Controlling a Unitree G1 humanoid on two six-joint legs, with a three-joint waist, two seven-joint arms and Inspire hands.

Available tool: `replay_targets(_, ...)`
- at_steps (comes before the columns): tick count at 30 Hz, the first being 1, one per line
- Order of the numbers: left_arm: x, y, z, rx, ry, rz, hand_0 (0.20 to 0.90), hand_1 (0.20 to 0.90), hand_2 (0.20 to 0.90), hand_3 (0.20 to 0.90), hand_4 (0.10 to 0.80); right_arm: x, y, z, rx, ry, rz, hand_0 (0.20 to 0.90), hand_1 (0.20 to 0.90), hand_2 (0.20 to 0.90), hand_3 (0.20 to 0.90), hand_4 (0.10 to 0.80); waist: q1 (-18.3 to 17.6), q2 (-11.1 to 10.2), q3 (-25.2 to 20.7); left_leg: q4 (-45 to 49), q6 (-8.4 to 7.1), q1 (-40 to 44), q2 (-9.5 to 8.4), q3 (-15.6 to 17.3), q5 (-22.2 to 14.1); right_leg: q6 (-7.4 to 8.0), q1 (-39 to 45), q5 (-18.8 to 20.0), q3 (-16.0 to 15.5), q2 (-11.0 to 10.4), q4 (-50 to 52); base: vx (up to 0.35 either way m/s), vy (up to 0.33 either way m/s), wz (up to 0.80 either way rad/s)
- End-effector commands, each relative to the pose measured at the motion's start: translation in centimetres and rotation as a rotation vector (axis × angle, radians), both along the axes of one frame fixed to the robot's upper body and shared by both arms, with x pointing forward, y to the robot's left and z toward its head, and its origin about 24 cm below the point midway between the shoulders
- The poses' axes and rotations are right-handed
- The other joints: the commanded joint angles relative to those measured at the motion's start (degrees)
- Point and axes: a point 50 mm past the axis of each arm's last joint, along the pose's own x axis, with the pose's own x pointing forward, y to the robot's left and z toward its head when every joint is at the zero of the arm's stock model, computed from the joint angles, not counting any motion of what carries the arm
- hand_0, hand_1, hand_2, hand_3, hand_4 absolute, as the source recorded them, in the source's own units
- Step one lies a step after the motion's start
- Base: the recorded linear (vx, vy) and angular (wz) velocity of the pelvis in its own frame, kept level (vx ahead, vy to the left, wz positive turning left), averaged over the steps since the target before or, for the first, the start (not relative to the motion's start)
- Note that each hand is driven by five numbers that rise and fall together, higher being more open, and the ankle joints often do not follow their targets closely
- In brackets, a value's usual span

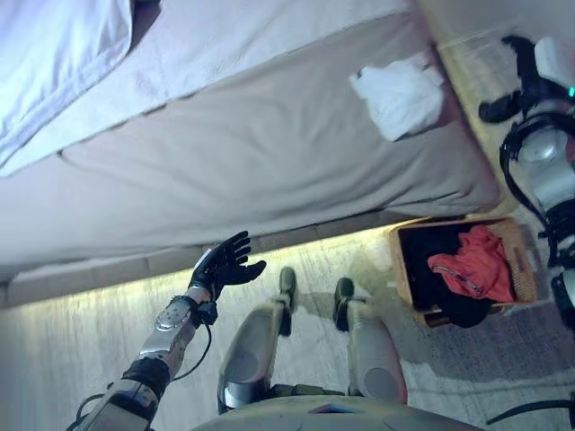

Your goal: Pick up the clothes from the bed and place them into the basket

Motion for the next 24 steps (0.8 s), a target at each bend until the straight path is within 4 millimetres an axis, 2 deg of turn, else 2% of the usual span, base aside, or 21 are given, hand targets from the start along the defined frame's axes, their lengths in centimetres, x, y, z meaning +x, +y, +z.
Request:
replay_targets(1, 0.1, -0.3, 2.7, -0.07, -0.177, -0.001, 0.9, 0.9, 0.9, 0.9, 0.8, -0.7, 1.0, 5.8, -0.097, -0.191, -0.003, 0.9, 0.9, 0.9, 0.9, 0.8, 0.9, -0.7, -2.0, 12.9, 0.6, -3.9, -1.48, -1.5, -9.4, -0.83, 2.6, 0.4, -2.2, 2.3, -2.6, -0.072, -0.069, 0.22)
replay_targets(4, 0.1, -0.3, 3.8, -0.089, -0.221, 0.002, 0.9, 0.9, 0.9, 0.9, 0.8, -0.9, 1.1, 7.4, -0.125, -0.213, -0.039, 0.9, 0.9, 0.9, 0.9, 0.8, 2.4, -0.2, -0.1, 15.1, 0.61, -8.4, -1.85, -2.2, -8.8, -1.02, -1.2, -0.1, -3.4, 2.4, -0.1, -0.085, -0.083, 0.21)
replay_targets(10, -0.4, 0.7, 5.7, -0.134, -0.284, 0.03, 0.9, 0.9, 0.9, 0.9, 0.8, -1.5, 0.3, 9.0, -0.087, -0.254, -0.124, 0.9, 0.9, 0.9, 0.9, 0.8, 4.3, 0.7, -0.1, 19.2, 1.57, -18.8, -2.69, -2.6, -9.9, -0.64, -11.8, -0.5, -4.3, 1.6, 5.7, -0.064, -0.066, 0.21)
replay_targets(13, -0.4, 0.9, 6.7, -0.143, -0.319, 0.034, 0.9, 0.9, 0.9, 0.9, 0.8, -1.9, -0.5, 9.2, -0.099, -0.233, -0.181, 0.9, 0.9, 0.9, 0.9, 0.8, 4.6, 1.2, -0.1, 20.9, 1.85, -22.6, -2.68, -2.3, -10.6, -0.57, -15.6, -0.5, -4.6, 1.2, 7.3, -0.028, -0.051, 0.09)
replay_targets(14, -0.7, 0.9, 6.9, -0.149, -0.325, 0.037, 0.9, 0.9, 0.9, 0.9, 0.8, -1.9, -0.9, 8.9, -0.104, -0.206, -0.207, 0.9, 0.9, 0.9, 0.9, 0.8, 4.7, 1.5, -0.1, 22.3, 1.81, -22.9, -2.59, -2.1, -12.5, -0.11, -16.0, -2.0, -4.1, 1.2, 8.7, 0.021, -0.056, 0.08)
replay_targets(18, -0.7, 1.1, 8.3, -0.169, -0.381, 0.054, 0.9, 0.9, 0.9, 0.9, 0.8, -2.4, -2.3, 8.9, -0.126, -0.155, -0.277, 0.9, 0.9, 0.9, 0.9, 0.8, 5.2, 2.2, -0.1, 24.6, 2.45, -26.6, -2.54, -2.3, -13.6, -0.17, -19.9, -2.0, -4.1, 1.0, 10.4, -0.044, -0.048, 0.02)
replay_targets(24, -0.3, 1.3, 10.3, -0.167, -0.443, 0.051, 0.9, 0.9, 0.9, 0.9, 0.8, -3.5, -4.9, 9.6, -0.03, -0.149, -0.373, 0.9, 0.9, 0.9, 0.9, 0.8, 6.6, 3.2, -0.1, 29.5, 3.13, -32.1, -2.35, -2.9, -15.4, -0.26, -25.0, -2.6, -4.8, 0.4, 14.0, -0.049, -0.083, 0.05)
